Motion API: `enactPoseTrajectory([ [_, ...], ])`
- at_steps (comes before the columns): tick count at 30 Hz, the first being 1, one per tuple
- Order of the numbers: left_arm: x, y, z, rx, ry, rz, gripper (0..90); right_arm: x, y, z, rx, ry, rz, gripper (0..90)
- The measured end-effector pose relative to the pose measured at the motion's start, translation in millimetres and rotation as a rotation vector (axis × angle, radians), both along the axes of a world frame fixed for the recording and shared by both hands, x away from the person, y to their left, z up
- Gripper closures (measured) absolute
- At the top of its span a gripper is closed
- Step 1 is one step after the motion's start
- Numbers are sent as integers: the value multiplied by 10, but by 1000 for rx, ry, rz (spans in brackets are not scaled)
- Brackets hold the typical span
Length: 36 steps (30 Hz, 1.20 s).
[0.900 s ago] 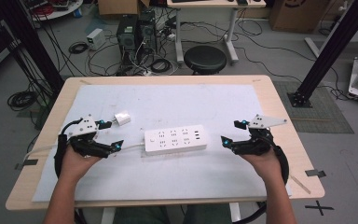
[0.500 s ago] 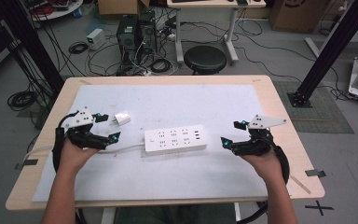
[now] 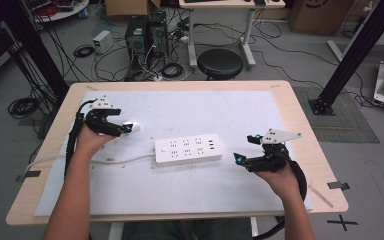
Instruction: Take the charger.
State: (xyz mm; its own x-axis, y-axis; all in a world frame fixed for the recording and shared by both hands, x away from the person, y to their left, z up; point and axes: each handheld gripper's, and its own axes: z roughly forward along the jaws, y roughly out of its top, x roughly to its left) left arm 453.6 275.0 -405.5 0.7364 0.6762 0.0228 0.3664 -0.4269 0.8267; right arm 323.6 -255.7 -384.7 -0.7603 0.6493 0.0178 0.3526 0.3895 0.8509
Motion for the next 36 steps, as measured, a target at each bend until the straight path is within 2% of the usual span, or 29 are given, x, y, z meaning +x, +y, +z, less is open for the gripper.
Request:
enactPoseTrajectory([
  [5, 132, -37, -232, 28, 42, -3, 151, -14, 22, -15, -17, 11, -6, 179],
  [9, 184, -67, -344, 61, 55, -10, 156, -15, 44, -5, -20, 9, -5, 179],
  [12, 201, -70, -385, 63, 64, -11, 166, -7, 62, -14, -20, 13, -4, 179],
  [22, 220, -40, -415, 52, 70, -15, 252, 0, 97, -37, -21, 17, 5, 179],
  [25, 220, -55, -413, 72, 56, -23, 298, 7, 90, -38, -20, 18, 7, 179],
  [27, 220, -60, -417, 60, 55, -24, 307, 13, 91, -40, -23, 15, 6, 179],
  [32, 235, -60, -453, 71, 75, -25, 336, 20, 103, -42, -25, 19, 7, 179],
  [35, 234, -57, -449, 73, 74, -28, 349, 13, 104, -40, -24, 27, 2, 179],
  [36, 235, -56, -452, 69, 73, -28, 378, 14, 101, -42, -24, 20, 4, 179],
])
